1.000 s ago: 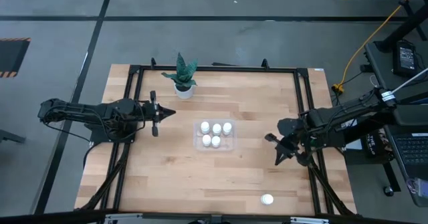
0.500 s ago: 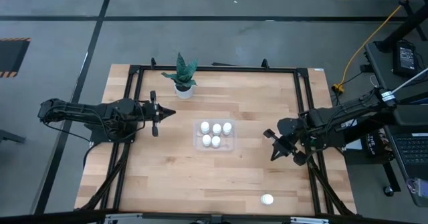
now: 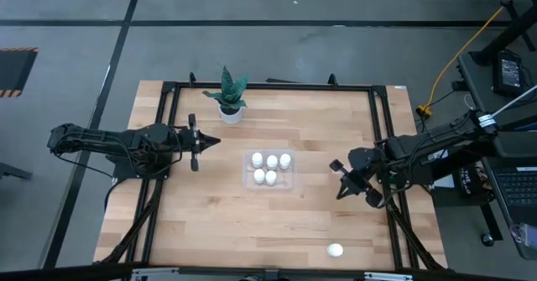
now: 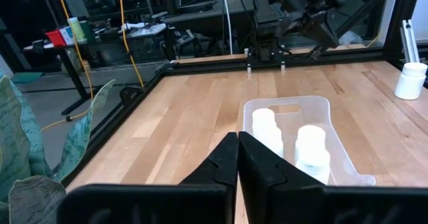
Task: Pick and place pill bottles into a basket
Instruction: Put the white medicine bottle into the transparent bin
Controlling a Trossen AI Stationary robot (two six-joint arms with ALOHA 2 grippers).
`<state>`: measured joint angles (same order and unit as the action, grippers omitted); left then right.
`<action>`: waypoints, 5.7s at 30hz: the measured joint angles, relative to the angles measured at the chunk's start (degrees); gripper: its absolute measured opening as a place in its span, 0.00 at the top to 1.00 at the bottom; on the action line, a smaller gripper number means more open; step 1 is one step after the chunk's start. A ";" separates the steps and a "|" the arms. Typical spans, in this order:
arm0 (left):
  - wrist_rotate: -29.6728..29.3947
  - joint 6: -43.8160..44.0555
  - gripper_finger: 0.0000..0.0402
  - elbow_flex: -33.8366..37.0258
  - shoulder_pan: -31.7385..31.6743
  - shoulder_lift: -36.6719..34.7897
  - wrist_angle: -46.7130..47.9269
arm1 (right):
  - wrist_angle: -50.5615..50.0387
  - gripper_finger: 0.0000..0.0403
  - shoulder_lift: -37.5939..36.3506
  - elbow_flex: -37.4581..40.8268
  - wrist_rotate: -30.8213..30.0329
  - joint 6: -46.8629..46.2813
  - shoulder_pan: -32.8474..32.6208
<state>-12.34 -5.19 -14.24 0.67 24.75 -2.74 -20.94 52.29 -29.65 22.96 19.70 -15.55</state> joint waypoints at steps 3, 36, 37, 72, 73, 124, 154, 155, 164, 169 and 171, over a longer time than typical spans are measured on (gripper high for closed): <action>0.00 0.02 0.98 0.00 -0.02 0.00 0.00 | 1.45 0.97 0.00 0.00 0.00 -0.07 0.00; 0.00 2.97 0.98 0.00 -0.02 -0.02 0.00 | 7.96 0.99 0.08 -0.06 -1.08 -4.69 -1.41; 0.00 2.97 0.98 0.00 -0.02 -0.01 0.00 | 7.68 0.99 0.22 -0.30 -1.92 -5.94 -2.20; 0.00 2.97 0.99 0.00 -0.02 -0.02 1.43 | -21.61 1.00 25.45 -29.73 -31.52 -65.84 -32.81; 0.00 2.97 0.99 0.00 -0.01 0.00 1.62 | -22.58 1.00 26.29 -30.73 -31.54 -67.54 -33.26; 0.00 6.05 1.00 0.00 -0.02 -0.02 3.45 | -31.70 0.45 47.28 -51.71 -42.03 -95.56 -43.92; 0.00 7.61 0.98 0.00 -0.01 -0.02 6.01 | -33.63 0.34 57.72 -51.67 -43.30 -96.17 -43.54; 0.00 7.59 0.99 0.00 0.00 0.00 6.03 | -33.59 0.34 57.72 -51.67 -43.30 -96.17 -43.54; 0.00 7.52 0.99 0.00 -0.02 -0.02 6.03 | -32.59 0.34 57.72 -51.67 -42.29 -96.20 -43.54; 0.02 7.51 0.98 0.00 -0.02 0.00 6.02 | -32.62 0.34 57.72 -51.67 -42.21 -96.19 -43.54; 0.00 7.52 0.99 0.00 -0.02 -0.02 6.02 | -32.62 0.34 57.72 -51.67 -42.18 -96.19 -43.54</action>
<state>-12.34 2.33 -14.24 0.65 24.73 3.27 -53.56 110.02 -81.32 -19.22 -76.49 -59.09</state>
